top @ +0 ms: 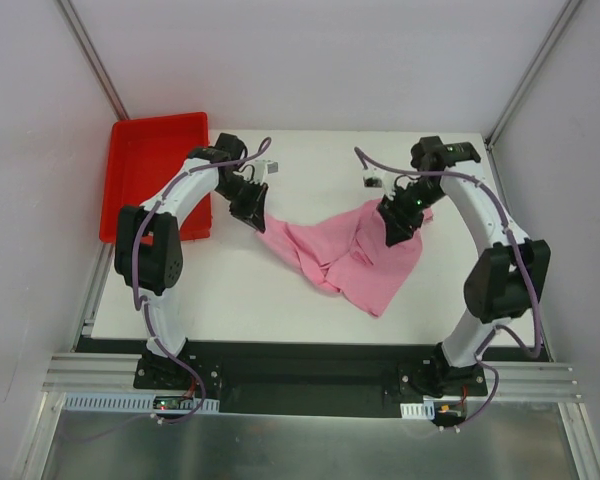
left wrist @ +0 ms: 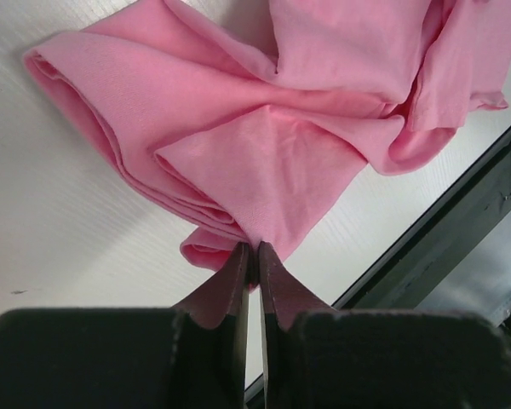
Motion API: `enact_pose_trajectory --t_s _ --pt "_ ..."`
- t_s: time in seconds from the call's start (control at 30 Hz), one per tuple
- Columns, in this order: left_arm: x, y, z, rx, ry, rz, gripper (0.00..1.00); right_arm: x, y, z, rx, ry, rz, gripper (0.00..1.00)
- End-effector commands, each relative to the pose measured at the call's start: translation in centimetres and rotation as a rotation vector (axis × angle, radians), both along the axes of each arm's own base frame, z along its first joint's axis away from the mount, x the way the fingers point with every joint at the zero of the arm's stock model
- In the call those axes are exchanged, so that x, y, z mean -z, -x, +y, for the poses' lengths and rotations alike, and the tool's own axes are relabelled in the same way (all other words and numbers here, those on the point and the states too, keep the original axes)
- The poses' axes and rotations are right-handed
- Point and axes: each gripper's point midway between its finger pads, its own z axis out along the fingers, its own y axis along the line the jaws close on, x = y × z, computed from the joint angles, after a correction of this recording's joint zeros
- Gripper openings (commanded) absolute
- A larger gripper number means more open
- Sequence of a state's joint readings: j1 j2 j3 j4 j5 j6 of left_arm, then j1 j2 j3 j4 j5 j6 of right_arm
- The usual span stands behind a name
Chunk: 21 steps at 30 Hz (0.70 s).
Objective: Roll the t-shirts
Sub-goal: Flatten out the T-shirt at the center of the board.
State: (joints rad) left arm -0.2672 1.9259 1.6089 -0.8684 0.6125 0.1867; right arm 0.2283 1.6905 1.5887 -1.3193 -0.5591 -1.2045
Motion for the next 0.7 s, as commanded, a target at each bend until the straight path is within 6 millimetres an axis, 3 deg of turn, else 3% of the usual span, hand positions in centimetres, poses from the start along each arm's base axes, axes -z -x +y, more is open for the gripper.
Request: enact_pose_trajectory --t_s 0.0,0.17,0.5,0.67 --pt "-1.3 -0.2 0.8 -0.018 -0.029 -0.040 0.05 0.4 -3.0 0.6 0.082 -0.001 0.045 0.47" --pt "-1.2 1.0 1.8 -0.018 -0.054 -0.045 0.08 2.5 -4.9 2.3 0.021 0.011 -0.037 0.48" --pt "-0.2 1.8 3.7 -0.042 -0.100 -0.023 0.09 7.2 -2.8 5.8 -0.196 0.043 -0.107 0.49" --pt "0.2 1.7 4.1 -0.047 -0.113 -0.019 0.09 8.9 -3.9 6.4 -0.200 0.075 -0.126 0.49"
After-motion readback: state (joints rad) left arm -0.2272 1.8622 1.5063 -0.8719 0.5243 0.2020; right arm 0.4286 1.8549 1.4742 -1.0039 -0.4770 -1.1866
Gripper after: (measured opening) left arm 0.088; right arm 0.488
